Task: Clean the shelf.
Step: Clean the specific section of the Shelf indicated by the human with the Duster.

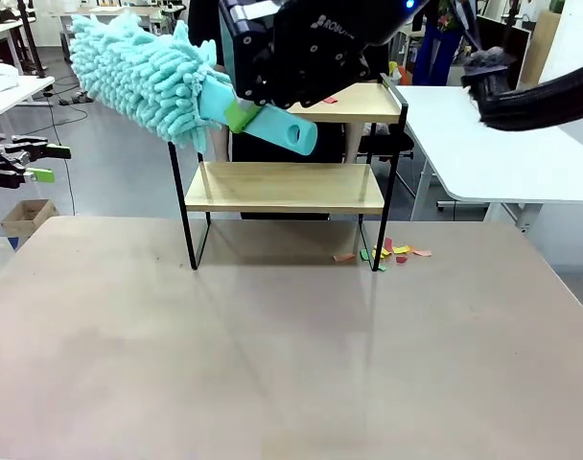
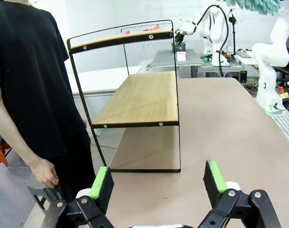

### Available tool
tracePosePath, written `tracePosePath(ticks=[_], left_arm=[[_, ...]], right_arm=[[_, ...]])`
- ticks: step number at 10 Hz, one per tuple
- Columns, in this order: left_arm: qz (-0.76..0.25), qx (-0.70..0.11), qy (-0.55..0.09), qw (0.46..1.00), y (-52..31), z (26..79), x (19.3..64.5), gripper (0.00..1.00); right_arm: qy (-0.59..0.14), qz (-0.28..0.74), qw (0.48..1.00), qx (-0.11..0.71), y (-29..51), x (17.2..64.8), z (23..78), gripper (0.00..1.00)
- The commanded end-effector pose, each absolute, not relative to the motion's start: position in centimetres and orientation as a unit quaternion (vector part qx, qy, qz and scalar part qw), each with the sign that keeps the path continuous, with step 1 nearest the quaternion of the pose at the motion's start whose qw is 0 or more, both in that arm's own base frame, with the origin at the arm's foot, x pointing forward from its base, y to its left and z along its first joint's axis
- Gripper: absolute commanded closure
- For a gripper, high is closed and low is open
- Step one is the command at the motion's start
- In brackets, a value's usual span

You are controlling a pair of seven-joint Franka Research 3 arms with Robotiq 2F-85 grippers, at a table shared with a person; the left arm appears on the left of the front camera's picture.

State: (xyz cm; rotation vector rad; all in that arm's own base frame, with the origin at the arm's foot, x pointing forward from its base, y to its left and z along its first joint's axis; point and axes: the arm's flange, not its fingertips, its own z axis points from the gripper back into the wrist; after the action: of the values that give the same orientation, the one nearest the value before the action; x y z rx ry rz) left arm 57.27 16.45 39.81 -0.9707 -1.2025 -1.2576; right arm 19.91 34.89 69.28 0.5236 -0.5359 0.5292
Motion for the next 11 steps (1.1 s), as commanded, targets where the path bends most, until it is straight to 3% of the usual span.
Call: tracePosePath(ticks=[1, 7, 11], left_arm=[[-0.53, -0.408, -0.507, 0.544, 16.4, 40.0, 57.0, 0.0], [-0.53, -0.408, -0.507, 0.544, 16.4, 40.0, 57.0, 0.0], [-0.53, -0.408, -0.507, 0.544, 16.4, 40.0, 57.0, 0.0]], right_arm=[[-0.266, 0.167, 0.922, 0.228, 36.8, 20.8, 68.6, 0.87], [-0.385, 0.02, 0.91, 0.152, 46.6, 27.0, 70.6, 0.87], [-0.383, -0.011, 0.909, 0.162, 50.8, 30.5, 71.0, 0.87]])
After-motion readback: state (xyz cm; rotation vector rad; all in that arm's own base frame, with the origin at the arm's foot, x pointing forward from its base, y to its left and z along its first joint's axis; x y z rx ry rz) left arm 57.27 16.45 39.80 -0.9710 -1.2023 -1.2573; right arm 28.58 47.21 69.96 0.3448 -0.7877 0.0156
